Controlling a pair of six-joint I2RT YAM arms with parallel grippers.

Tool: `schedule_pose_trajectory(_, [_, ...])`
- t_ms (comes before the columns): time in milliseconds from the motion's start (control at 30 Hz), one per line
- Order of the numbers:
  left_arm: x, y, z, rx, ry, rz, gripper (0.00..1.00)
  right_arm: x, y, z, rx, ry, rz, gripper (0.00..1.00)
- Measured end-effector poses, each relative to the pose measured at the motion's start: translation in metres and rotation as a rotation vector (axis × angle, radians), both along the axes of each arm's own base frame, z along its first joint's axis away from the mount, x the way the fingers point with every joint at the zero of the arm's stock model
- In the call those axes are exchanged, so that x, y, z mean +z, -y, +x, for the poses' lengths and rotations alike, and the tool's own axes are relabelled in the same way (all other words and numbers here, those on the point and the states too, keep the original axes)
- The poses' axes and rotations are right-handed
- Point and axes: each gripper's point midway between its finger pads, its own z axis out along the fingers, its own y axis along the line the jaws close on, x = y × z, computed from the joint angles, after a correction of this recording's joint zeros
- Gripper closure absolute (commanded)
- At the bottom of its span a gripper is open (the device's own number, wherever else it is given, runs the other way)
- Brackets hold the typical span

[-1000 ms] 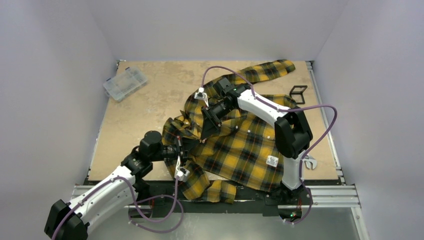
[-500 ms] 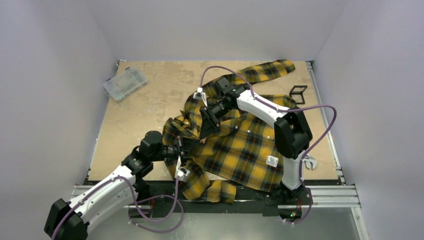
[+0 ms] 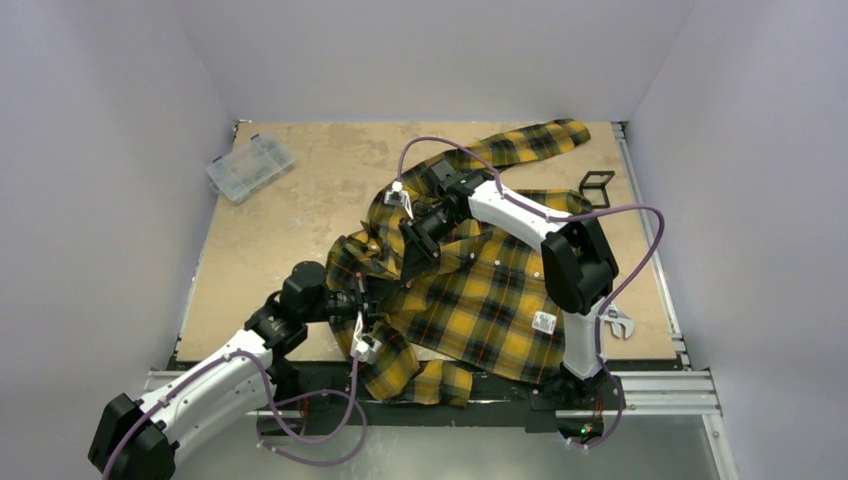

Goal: Remove the brooch from the garment

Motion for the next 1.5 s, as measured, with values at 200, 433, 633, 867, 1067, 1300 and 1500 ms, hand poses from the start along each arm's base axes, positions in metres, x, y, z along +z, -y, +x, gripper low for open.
schedule_pose_trajectory(200, [-0.002, -0.001, 0.001, 0.01, -0.007, 0.007, 1.0, -0.002, -0.001, 0.001, 0.011, -0.003, 0.0, 0.66])
schedule_pose_trajectory(433, [-0.002, 0.0, 0.001, 0.007, -0.006, 0.006, 1.0, -0.002, 0.001, 0.002, 0.017, 0.014, 0.007, 0.78])
schedule_pose_trajectory(633, [-0.002, 0.001, 0.0, 0.001, -0.005, 0.004, 1.0, -0.001, 0.002, 0.001, 0.026, 0.018, 0.01, 0.56])
schedule_pose_trajectory(867, [0.002, 0.0, -0.001, 0.001, 0.006, -0.004, 1.0, 0.008, 0.006, 0.001, 0.042, 0.017, 0.034, 0.38])
schedule_pose_trajectory(1067, [-0.003, -0.002, -0.005, 0.005, -0.04, 0.009, 1.0, 0.02, 0.016, 0.022, 0.002, 0.044, 0.079, 0.34])
schedule_pose_trajectory(1300, [0.005, -0.001, -0.008, 0.05, -0.292, 0.04, 1.0, 0.035, 0.034, 0.046, -0.092, 0.114, 0.114, 0.33])
schedule_pose_trajectory(1500, [0.022, 0.005, -0.014, 0.112, -0.646, 0.07, 1.0, 0.052, 0.048, 0.082, -0.208, 0.195, 0.142, 0.33])
